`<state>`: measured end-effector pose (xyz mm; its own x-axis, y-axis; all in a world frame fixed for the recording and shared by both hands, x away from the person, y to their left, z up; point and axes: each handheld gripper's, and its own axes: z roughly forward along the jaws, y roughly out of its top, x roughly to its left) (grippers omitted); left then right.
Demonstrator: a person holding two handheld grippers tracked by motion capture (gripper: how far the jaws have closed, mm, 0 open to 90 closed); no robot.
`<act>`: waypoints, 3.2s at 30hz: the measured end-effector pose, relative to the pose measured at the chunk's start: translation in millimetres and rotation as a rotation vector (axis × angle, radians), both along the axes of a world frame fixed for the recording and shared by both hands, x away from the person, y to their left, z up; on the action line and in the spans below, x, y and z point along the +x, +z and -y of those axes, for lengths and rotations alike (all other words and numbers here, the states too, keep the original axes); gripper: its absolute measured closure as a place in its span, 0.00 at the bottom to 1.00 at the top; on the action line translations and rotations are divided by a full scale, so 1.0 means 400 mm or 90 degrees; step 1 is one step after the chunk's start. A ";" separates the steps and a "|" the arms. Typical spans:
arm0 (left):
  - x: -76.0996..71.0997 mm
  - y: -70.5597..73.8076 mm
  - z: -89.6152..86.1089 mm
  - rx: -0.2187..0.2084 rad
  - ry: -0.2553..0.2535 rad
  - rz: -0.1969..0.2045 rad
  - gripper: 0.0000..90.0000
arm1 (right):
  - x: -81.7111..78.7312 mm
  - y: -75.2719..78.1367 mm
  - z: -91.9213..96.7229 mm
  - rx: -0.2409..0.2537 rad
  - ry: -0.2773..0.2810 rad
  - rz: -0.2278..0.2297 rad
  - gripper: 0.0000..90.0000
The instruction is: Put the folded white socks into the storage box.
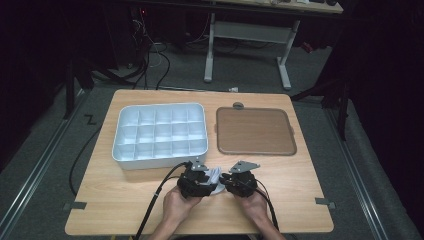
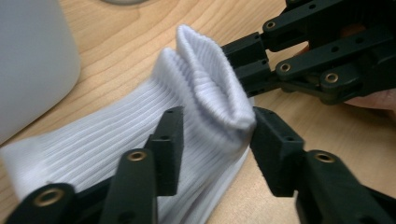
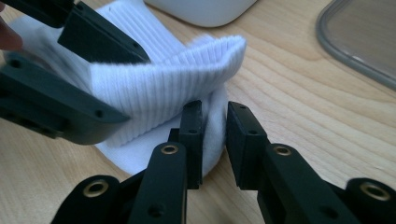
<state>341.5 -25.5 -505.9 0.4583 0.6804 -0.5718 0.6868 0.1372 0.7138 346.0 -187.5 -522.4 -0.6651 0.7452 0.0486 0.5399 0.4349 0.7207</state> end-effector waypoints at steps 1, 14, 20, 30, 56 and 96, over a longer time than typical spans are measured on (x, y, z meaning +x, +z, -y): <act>-0.001 0.004 -0.009 -0.008 0.001 0.000 0.59 | -0.001 0.004 0.002 0.003 0.000 0.001 0.86; -0.026 0.066 -0.088 -0.060 0.030 0.036 0.55 | -0.036 0.066 0.031 0.026 -0.004 0.038 0.87; -0.032 0.061 -0.142 -0.049 0.064 0.041 0.54 | -0.049 0.097 0.012 0.018 0.026 0.054 0.86; -0.058 0.006 -0.197 -0.022 0.102 0.028 0.52 | -0.057 0.086 -0.040 0.002 0.067 0.037 0.78; -0.078 -0.069 -0.187 0.015 0.138 0.030 0.73 | -0.048 0.030 -0.048 -0.036 0.066 0.010 0.94; -0.078 -0.068 -0.190 0.041 0.141 0.035 0.83 | -0.032 0.016 -0.002 -0.044 0.005 0.018 0.89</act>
